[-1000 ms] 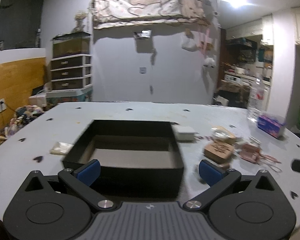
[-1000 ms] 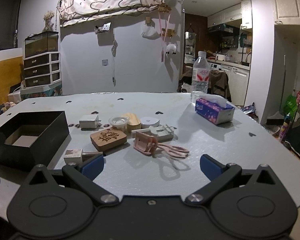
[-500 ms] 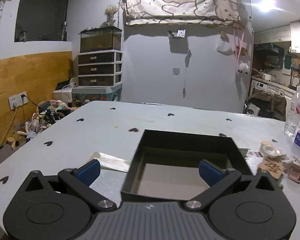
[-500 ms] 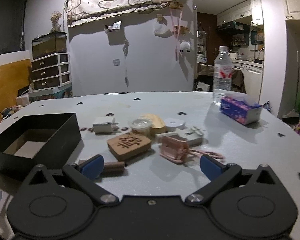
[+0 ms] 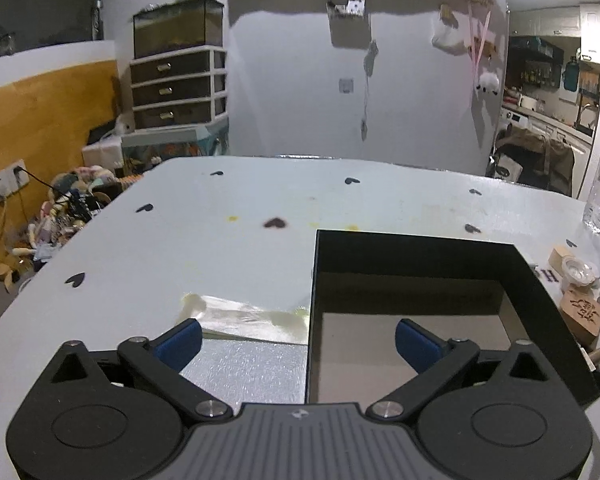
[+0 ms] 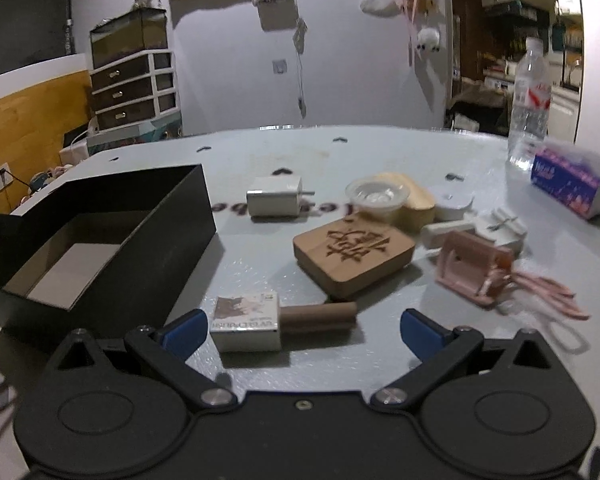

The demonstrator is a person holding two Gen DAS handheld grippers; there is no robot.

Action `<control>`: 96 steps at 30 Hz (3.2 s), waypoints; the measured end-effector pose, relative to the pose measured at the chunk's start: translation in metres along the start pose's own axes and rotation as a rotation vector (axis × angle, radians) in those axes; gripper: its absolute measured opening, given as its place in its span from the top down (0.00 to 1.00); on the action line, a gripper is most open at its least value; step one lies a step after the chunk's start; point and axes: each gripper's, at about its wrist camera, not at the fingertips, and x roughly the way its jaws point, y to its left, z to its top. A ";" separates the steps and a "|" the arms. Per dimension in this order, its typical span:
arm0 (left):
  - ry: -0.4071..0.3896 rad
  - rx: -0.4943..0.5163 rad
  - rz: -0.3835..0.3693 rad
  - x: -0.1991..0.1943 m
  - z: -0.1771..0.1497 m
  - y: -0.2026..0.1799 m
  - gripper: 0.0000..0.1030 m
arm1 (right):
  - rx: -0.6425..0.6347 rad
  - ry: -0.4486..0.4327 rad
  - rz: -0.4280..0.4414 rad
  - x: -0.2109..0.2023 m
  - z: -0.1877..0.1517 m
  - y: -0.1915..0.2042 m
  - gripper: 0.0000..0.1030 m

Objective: Organize rigid objects
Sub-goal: 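Grasp the white UV gel polish box with the right gripper, then carry the polish box into the black box and open the right gripper, then grasp the carved wooden block with the right gripper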

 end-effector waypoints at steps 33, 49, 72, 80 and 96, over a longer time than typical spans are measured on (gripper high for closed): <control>0.148 0.014 -0.086 0.054 0.015 0.002 0.96 | -0.034 -0.028 0.112 -0.011 0.091 0.034 0.16; 0.139 -0.006 -0.082 0.051 0.014 -0.001 0.96 | 0.076 0.326 0.212 0.101 0.119 0.152 0.16; 0.148 -0.024 -0.089 0.053 0.015 -0.001 0.95 | 0.125 0.378 0.234 0.122 0.121 0.173 0.07; 0.152 -0.042 -0.090 0.054 0.016 0.001 0.95 | 0.072 0.270 0.341 0.071 0.131 0.131 0.07; 0.144 -0.068 -0.078 0.053 0.016 0.000 0.95 | 0.077 0.058 0.163 0.032 0.100 -0.036 0.07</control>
